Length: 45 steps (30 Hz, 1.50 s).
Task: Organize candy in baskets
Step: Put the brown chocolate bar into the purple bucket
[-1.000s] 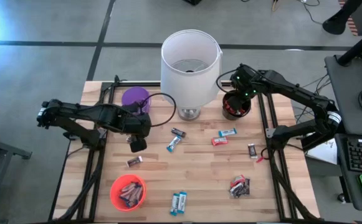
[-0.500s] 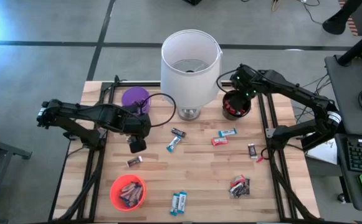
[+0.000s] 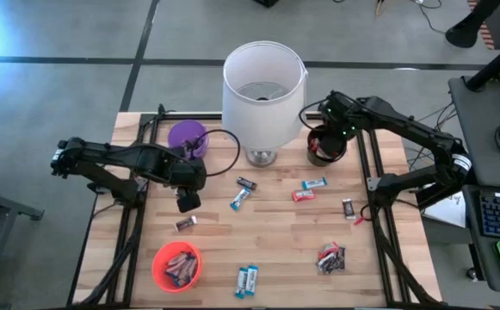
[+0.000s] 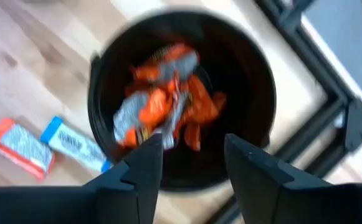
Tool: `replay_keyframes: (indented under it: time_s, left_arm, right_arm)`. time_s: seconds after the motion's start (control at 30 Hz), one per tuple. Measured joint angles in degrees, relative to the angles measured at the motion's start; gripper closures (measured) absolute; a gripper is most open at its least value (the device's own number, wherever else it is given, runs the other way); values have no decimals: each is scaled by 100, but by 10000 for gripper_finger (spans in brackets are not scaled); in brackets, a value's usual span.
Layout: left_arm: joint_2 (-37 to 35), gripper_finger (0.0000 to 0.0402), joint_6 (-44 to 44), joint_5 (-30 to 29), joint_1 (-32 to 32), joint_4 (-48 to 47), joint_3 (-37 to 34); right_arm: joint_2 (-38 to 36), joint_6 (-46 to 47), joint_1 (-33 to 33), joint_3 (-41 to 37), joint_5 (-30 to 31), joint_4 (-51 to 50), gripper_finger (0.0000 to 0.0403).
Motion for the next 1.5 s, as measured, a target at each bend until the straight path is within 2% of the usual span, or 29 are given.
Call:
replay_keyframes:
  time_s: [0.3, 0.43, 0.6, 0.87, 1.0, 1.17, 1.5]
  left_arm:
    - [-5, 272, -71, 0, -2, -511, 0]
    - [-21, 272, -92, 0, -2, -661, -8]
    - [-120, 272, -117, -4, -7, -560, -171]
    - [-616, 272, -329, 117, -13, 390, -1276]
    - [-831, 272, -394, 131, -13, 550, -1716]
    - [-1070, 272, -689, 132, -13, 710, -2140]
    - [-1475, 272, -603, 131, -13, 1068, -2401]
  right_arm:
    - [-62, 640, 2, 352, -2, -1720, 238]
    - [-289, 843, 11, 324, -80, -2007, 237]
    - [-804, 995, 13, 108, -644, -2013, 232]
    - [-1504, 1696, 13, -269, -649, -1720, 231]
    - [-1595, 1896, 13, -419, -728, -1686, 235]
    - [-1589, 1914, 15, -777, -1261, -1584, 239]
    - [-1762, 2386, 252, -1448, -1892, -1323, 229]
